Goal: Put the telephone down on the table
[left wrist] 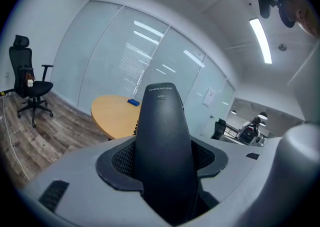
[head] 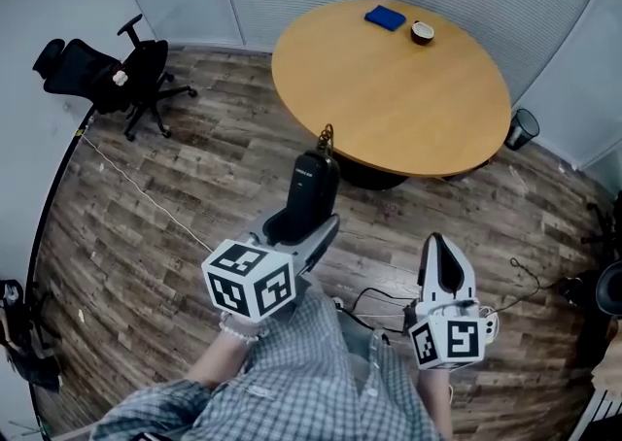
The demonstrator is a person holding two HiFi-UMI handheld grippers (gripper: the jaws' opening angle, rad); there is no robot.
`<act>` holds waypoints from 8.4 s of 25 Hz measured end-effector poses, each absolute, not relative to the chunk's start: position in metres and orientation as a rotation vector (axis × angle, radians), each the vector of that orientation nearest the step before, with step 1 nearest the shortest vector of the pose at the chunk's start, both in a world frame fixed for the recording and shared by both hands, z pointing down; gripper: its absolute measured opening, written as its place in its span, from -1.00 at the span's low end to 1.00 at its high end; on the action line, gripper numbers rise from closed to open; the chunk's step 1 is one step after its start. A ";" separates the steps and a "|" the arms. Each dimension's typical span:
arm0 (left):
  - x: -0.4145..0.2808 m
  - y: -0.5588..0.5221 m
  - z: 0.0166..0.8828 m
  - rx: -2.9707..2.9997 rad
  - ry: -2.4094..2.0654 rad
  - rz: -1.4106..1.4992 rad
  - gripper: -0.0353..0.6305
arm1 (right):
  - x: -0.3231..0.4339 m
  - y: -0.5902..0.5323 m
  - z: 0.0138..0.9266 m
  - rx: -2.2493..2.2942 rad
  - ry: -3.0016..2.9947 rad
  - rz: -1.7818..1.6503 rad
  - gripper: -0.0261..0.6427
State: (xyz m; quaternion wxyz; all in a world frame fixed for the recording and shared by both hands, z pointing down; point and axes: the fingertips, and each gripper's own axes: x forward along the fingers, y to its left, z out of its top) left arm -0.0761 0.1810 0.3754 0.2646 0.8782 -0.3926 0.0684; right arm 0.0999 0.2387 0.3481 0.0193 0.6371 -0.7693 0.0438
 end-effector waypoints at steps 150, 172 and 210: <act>0.206 -0.487 0.611 2.312 -1.173 1.084 0.05 | 0.281 -0.144 0.440 2.019 -2.063 0.627 -0.89; 0.106 -0.355 0.356 2.821 -1.195 0.366 -0.19 | 0.199 -0.175 0.341 2.044 -2.282 0.244 -0.89; 0.063 -0.271 0.282 2.952 -1.369 0.068 -0.87 | 0.186 -0.218 0.273 2.009 -2.459 -0.037 -0.89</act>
